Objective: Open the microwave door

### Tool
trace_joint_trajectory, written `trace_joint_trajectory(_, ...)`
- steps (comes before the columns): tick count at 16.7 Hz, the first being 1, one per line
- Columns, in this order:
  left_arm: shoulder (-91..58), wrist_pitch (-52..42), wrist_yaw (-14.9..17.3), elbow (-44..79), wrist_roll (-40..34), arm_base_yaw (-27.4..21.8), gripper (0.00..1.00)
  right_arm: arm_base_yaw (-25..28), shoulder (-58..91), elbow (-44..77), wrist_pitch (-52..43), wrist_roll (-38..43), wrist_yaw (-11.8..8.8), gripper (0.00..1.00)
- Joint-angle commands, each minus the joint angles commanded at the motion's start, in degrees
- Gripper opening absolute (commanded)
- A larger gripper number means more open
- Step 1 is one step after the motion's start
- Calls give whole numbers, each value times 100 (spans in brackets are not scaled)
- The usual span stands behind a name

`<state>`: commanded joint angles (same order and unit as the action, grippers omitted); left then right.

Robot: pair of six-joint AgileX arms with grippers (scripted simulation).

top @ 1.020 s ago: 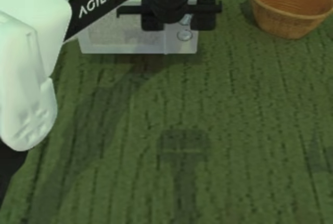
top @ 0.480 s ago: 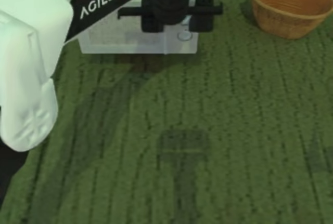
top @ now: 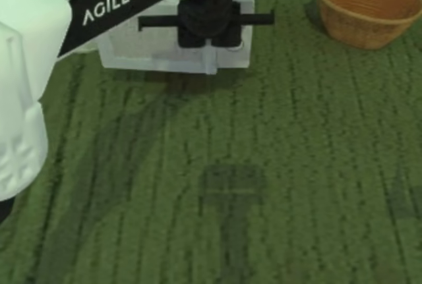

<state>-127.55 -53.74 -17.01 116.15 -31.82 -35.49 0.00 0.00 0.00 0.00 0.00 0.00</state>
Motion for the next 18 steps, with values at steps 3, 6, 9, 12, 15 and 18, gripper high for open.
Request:
trace_joint_trajectory(3, 65, 41, -17, -47, -15, 2, 0, 0, 0, 0, 0, 0, 0, 100)
trace_joint_trajectory(6, 65, 41, -17, -47, -15, 2, 0, 0, 0, 0, 0, 0, 0, 100)
trace_joint_trajectory(9, 65, 41, -17, -47, -15, 2, 0, 0, 0, 0, 0, 0, 0, 100)
trace_joint_trajectory(12, 65, 41, -17, -47, -15, 2, 0, 0, 0, 0, 0, 0, 0, 100)
trace_joint_trajectory(15, 65, 41, -17, -47, -15, 2, 0, 0, 0, 0, 0, 0, 0, 100)
trace_joint_trajectory(18, 65, 41, -17, -47, -15, 2, 0, 0, 0, 0, 0, 0, 0, 100)
